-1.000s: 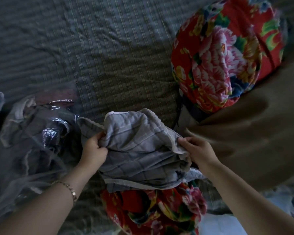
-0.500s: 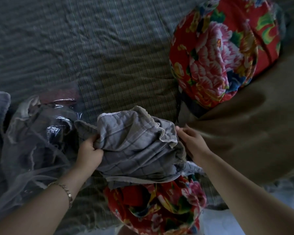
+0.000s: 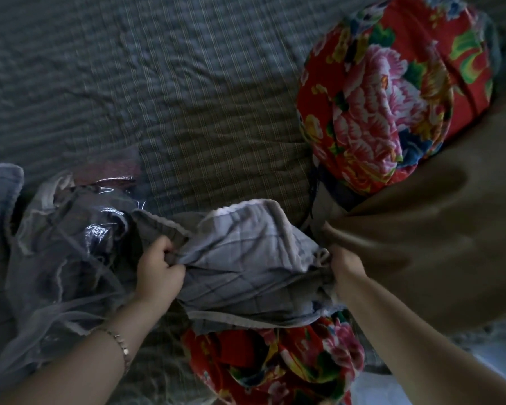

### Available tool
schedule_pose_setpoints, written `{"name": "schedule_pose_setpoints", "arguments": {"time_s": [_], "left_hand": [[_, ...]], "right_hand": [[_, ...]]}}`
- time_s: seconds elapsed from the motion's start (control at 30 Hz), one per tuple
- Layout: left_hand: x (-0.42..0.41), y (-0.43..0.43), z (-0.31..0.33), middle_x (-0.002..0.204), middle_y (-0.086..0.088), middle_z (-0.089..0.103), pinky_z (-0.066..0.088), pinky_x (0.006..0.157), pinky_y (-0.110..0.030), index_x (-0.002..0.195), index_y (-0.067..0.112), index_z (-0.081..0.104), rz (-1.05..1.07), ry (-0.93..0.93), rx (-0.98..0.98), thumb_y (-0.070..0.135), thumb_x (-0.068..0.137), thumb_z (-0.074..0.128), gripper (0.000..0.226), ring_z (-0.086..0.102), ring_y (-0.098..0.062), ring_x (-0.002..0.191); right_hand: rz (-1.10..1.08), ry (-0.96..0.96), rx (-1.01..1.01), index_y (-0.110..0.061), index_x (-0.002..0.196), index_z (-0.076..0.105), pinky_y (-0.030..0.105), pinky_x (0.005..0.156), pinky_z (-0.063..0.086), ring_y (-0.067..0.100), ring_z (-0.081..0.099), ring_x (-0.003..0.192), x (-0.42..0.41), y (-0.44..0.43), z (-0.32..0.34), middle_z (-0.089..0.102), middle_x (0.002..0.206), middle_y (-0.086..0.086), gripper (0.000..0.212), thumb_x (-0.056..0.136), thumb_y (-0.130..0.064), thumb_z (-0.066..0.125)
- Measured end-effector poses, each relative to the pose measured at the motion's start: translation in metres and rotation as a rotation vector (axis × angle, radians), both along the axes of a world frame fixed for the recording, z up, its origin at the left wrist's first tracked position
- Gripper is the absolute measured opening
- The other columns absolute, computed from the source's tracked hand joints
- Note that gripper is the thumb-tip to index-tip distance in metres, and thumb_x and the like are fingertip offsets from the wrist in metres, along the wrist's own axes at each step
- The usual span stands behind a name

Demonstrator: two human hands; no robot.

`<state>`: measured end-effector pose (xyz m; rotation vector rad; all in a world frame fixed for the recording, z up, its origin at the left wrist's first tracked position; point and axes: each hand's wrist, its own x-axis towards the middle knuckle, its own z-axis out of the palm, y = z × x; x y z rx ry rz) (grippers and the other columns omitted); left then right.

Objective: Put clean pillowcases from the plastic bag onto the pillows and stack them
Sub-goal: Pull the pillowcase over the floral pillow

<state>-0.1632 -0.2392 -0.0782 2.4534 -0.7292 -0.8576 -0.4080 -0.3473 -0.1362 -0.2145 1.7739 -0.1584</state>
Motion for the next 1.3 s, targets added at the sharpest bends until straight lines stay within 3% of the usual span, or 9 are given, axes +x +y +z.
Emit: {"name": "schedule_pose_setpoints", "arguments": {"time_s": [0.13,0.23,0.37,0.5,0.63,0.8,1.03,1.2,1.3], "left_hand": [[-0.013,-0.035,-0.002,0.065,0.000,0.047,0.030,0.054,-0.018,0.062,0.019,0.041,-0.103,0.008,0.038,-0.013,0.072,0.052,0.036,0.043,-0.015,0.066],[-0.026,-0.065,-0.006,0.085,-0.006,0.055,0.035,0.062,-0.018,0.078,0.014,0.050,0.004,0.057,0.017,-0.006,0.081,0.051,0.020,0.049,-0.017,0.080],[-0.045,-0.050,-0.020,0.138,-0.012,0.028,0.030,0.099,-0.020,0.134,0.009,0.036,-0.262,0.089,0.154,0.015,0.086,0.062,0.055,0.037,-0.024,0.124],[-0.082,-0.001,-0.023,0.153,-0.009,0.003,0.023,0.115,-0.037,0.147,0.024,0.008,-0.520,0.099,0.558,0.054,0.086,0.051,0.081,0.011,-0.031,0.141],[-0.087,0.015,-0.010,0.153,-0.011,0.011,0.028,0.112,-0.039,0.149,0.021,-0.003,-0.420,0.262,0.684,0.075,0.076,0.044,0.102,0.020,-0.031,0.139],[-0.093,-0.013,0.029,0.156,-0.009,0.007,0.038,0.101,-0.031,0.146,0.014,-0.019,-0.222,0.588,0.790,0.093,0.049,0.042,0.139,0.032,-0.029,0.134],[-0.067,0.015,0.091,0.106,0.006,0.041,0.035,0.063,-0.013,0.113,0.028,0.045,-0.470,0.071,0.108,0.031,0.095,0.046,0.018,0.055,-0.015,0.097],[-0.090,0.035,0.135,0.070,0.005,0.053,0.036,0.057,-0.027,0.078,0.031,0.046,-0.848,0.508,0.070,0.032,0.095,0.050,0.018,0.056,-0.015,0.070],[-0.107,0.058,0.122,0.067,0.008,0.045,0.029,0.058,-0.027,0.073,0.032,0.048,-0.869,0.703,0.126,0.022,0.093,0.054,0.023,0.046,-0.015,0.069]], "right_hand": [[-0.128,-0.024,0.193,-0.012,0.065,0.043,0.027,0.054,0.032,0.024,0.040,0.058,-0.025,0.045,0.017,0.044,0.067,0.008,0.035,0.098,-0.021,0.037],[0.289,0.229,-0.037,-0.004,0.075,0.054,0.032,0.061,0.036,0.026,0.048,0.064,-0.030,0.037,0.013,0.051,0.068,0.009,0.033,0.098,-0.025,0.044],[0.803,0.225,-0.019,-0.006,0.129,0.044,0.040,0.092,0.040,0.036,0.049,0.115,-0.037,0.030,-0.004,0.048,0.127,0.020,0.067,0.088,-0.059,0.045],[0.687,-0.049,0.189,-0.015,0.144,0.029,0.040,0.102,0.038,0.030,0.045,0.126,-0.047,0.058,-0.013,0.044,0.141,0.011,0.100,0.065,-0.063,0.069],[0.782,-0.060,0.029,-0.011,0.118,0.059,0.036,0.090,0.048,0.022,0.061,0.101,-0.044,0.067,-0.007,0.066,0.110,0.007,0.055,0.075,-0.042,0.073],[0.400,-0.192,-0.108,-0.005,0.093,0.068,0.042,0.080,0.051,0.030,0.064,0.082,-0.016,0.074,0.061,0.070,0.083,0.017,0.014,0.081,0.000,0.065],[0.143,-0.343,-0.082,-0.014,0.099,0.066,0.051,0.086,0.052,0.037,0.068,0.088,0.010,0.044,0.151,0.072,0.092,0.018,0.017,0.082,-0.017,0.066],[0.151,-0.131,-0.041,-0.003,0.107,0.063,0.049,0.086,0.053,0.036,0.067,0.085,-0.005,0.047,0.153,0.070,0.092,0.021,0.041,0.074,-0.024,0.075],[0.637,0.083,-0.110,-0.004,0.104,0.057,0.042,0.086,0.051,0.027,0.061,0.085,-0.029,0.065,0.148,0.063,0.096,0.013,0.040,0.080,-0.032,0.069]]}}
